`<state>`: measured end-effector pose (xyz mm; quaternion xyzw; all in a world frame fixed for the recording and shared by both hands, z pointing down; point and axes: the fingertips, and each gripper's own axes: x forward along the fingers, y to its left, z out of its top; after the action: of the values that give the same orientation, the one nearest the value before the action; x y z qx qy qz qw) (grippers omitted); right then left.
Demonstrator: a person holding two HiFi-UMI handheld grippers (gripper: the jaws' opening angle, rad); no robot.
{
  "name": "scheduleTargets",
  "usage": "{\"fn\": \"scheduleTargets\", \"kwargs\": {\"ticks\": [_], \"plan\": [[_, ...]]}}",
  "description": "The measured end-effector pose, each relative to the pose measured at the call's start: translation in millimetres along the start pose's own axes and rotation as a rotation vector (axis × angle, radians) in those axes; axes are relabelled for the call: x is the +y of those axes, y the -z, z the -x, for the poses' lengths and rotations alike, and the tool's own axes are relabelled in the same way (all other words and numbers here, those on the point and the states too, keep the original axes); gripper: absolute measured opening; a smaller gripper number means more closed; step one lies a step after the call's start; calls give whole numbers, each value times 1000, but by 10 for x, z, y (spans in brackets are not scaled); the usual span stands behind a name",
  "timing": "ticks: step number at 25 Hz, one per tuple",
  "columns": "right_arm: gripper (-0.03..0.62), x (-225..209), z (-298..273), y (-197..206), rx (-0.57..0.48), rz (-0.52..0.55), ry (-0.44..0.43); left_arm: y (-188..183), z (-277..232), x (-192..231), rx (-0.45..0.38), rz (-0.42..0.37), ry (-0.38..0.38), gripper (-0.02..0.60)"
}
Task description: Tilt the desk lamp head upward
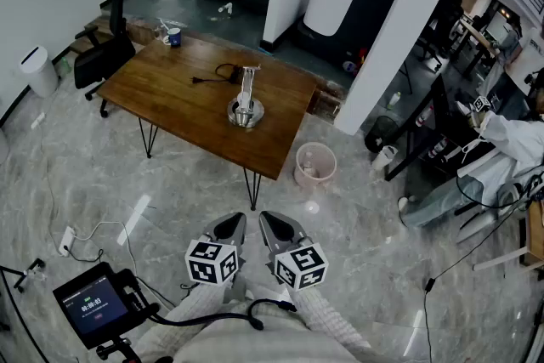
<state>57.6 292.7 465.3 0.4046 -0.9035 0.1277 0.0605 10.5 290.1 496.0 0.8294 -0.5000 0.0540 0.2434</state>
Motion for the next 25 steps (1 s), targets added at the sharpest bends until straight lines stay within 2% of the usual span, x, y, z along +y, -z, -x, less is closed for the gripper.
{"fn": "scheduleTargets", "kwargs": {"ticks": [4,8,13,21,25], "plan": [[-8,-28,-69,-37,-2,7,-5,-160,-57,98,-35,8,-6,8],[-8,-317,-552,-129,-11,13,1,-415,-457,457,-53,4,-4,8],[-8,-661,-1182,-473,-17,37,18,-941,-955,902,-62,8,11,8],[-8,-1270,-2127,-785,-50,28,98,-1599,-1804,1570,-60,-40,91,18],[-8,-1382,-2235,-902,-65,58,96,-1698,-1962,1653,-54,-47,101,21]]}}
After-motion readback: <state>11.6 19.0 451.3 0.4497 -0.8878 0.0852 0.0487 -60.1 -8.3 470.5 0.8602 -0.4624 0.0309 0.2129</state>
